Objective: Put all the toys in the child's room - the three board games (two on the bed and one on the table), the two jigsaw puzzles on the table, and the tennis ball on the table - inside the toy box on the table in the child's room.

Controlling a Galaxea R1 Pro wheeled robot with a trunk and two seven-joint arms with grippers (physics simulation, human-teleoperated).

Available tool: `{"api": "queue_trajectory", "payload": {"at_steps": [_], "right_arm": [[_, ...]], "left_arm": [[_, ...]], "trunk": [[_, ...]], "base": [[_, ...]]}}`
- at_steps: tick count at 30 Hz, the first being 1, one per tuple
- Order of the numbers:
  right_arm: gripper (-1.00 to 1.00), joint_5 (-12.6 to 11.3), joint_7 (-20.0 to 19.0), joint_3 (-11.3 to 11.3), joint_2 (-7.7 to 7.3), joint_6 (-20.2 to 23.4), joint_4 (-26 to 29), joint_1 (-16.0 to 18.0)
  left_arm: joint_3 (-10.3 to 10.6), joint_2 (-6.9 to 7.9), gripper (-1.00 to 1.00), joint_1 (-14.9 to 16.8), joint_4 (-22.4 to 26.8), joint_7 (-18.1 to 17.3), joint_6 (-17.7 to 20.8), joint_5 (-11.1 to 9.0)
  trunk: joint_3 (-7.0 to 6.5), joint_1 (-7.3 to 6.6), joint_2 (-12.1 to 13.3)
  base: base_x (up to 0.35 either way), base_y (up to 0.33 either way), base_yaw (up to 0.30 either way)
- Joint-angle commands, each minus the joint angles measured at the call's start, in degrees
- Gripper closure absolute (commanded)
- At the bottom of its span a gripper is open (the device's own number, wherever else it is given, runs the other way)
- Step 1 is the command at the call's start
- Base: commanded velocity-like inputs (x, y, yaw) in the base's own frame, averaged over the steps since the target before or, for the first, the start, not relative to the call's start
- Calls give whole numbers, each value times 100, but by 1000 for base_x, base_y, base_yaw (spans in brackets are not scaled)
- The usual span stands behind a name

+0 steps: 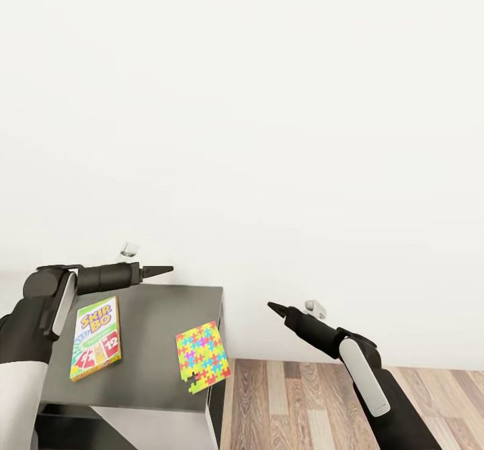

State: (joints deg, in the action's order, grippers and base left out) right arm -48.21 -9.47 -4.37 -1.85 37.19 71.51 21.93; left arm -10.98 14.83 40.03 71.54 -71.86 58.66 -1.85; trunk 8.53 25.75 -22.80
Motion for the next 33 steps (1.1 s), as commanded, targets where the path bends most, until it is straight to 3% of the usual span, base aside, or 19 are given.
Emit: {"api": "queue_trajectory", "payload": {"at_steps": [1,33], "right_arm": [[-100,4,-11,-2,-3,17,3,5],[-100,4,-11,-2,8,16,-5,5]], "left_arm": [[-1,1,-100,5,0,-5,60,-17],[-9,1,-100,5,0,-1,58,-17]], "trunk": [[2,4,-11],[-301,4,-11]], "base": [[0,0,0],[0,0,0]]}}
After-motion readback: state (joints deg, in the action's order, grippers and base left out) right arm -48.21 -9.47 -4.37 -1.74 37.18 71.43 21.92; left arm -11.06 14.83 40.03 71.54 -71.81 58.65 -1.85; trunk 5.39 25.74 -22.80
